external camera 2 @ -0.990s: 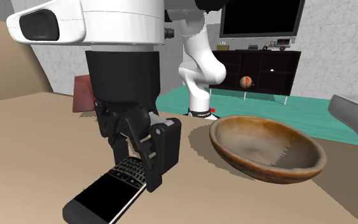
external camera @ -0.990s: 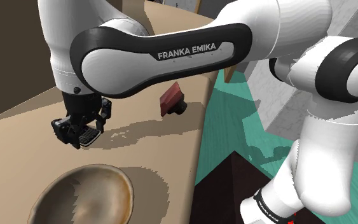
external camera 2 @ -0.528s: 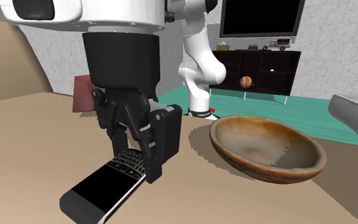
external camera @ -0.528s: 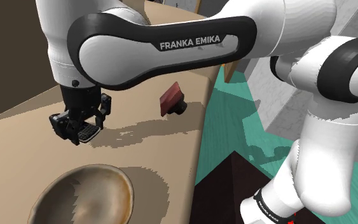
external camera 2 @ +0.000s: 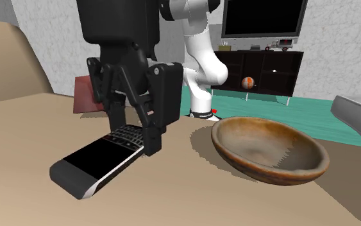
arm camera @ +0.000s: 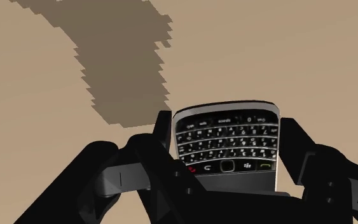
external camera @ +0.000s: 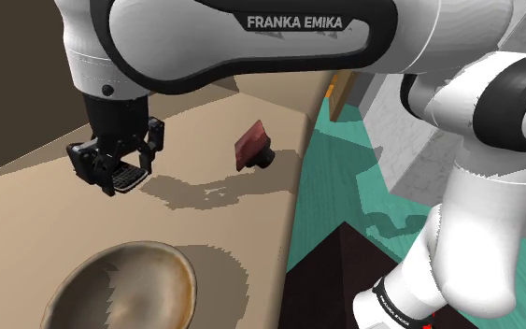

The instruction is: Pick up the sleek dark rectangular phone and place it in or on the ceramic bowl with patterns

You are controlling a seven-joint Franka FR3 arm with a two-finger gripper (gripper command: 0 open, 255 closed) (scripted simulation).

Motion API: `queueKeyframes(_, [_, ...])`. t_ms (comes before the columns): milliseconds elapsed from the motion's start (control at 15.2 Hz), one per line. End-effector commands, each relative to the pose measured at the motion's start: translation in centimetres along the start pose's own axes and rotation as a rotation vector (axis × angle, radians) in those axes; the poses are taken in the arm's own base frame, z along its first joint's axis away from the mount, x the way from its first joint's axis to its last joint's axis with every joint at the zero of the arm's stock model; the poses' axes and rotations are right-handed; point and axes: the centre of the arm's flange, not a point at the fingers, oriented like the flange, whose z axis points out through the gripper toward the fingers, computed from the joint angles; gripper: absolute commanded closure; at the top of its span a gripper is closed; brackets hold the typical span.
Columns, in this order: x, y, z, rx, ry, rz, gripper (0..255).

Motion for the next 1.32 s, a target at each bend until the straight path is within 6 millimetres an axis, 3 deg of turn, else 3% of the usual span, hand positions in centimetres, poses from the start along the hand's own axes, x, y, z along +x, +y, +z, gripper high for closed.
queueKeyframes(0, [0.1,-0.1,-1.1,0.000,0.000,0.000,255])
queueKeyframes(990, [0.2,0.0,-8.9,0.000,0.000,0.000,255])
queueKeyframes(1254, [-4.3,-2.8,-9.1,0.000,0.000,0.000,255])
